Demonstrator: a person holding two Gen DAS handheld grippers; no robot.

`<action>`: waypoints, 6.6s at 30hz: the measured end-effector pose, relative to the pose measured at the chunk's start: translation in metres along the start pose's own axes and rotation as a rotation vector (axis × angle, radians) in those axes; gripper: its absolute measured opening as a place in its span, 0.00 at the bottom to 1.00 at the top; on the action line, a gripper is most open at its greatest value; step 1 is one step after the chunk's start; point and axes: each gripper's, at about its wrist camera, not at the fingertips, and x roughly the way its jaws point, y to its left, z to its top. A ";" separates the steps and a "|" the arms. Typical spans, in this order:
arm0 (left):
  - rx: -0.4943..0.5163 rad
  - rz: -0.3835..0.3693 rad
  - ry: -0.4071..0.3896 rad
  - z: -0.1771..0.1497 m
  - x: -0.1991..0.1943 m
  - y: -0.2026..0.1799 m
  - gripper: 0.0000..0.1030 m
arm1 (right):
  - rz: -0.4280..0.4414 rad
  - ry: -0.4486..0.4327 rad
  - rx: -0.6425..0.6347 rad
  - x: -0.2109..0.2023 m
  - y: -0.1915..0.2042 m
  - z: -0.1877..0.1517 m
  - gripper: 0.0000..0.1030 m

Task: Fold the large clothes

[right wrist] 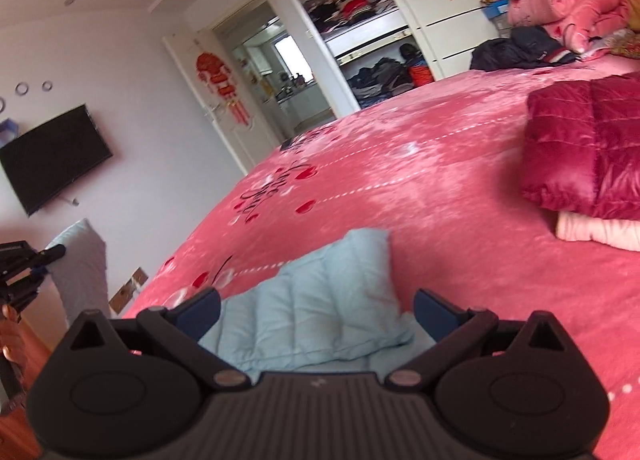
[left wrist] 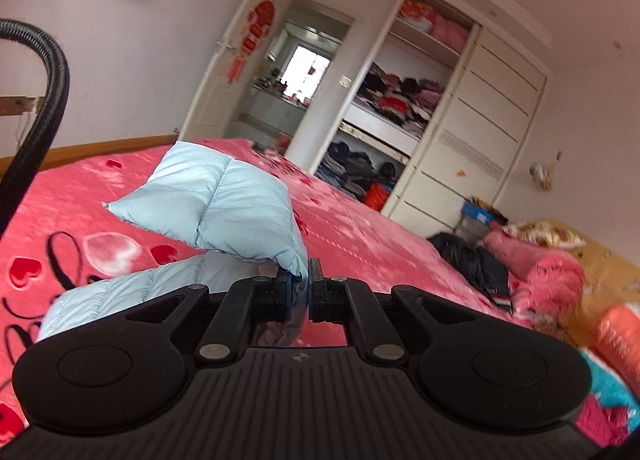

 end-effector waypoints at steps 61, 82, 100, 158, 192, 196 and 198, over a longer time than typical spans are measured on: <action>0.328 0.347 0.253 -0.106 0.019 0.056 0.60 | 0.115 0.266 -0.141 0.127 -0.026 -0.022 0.71; 0.269 0.328 0.300 -0.087 -0.098 0.042 0.78 | 0.092 0.192 -0.134 0.048 -0.021 0.009 0.98; 0.016 0.262 0.510 -0.117 -0.176 0.097 0.93 | -0.006 0.443 -0.081 -0.062 -0.067 -0.054 0.99; 0.035 0.024 0.731 -0.162 -0.177 0.059 0.06 | 0.214 0.635 0.042 -0.089 -0.048 -0.087 0.05; -0.655 -0.067 0.468 -0.038 -0.172 0.130 0.05 | 0.452 0.348 0.531 -0.075 -0.037 0.020 0.05; -0.748 0.005 0.419 -0.032 -0.132 0.159 0.05 | 0.422 0.297 0.647 -0.021 -0.053 0.034 0.05; -0.781 0.040 0.410 -0.035 -0.114 0.168 0.05 | 0.394 0.290 0.672 0.002 -0.057 0.037 0.05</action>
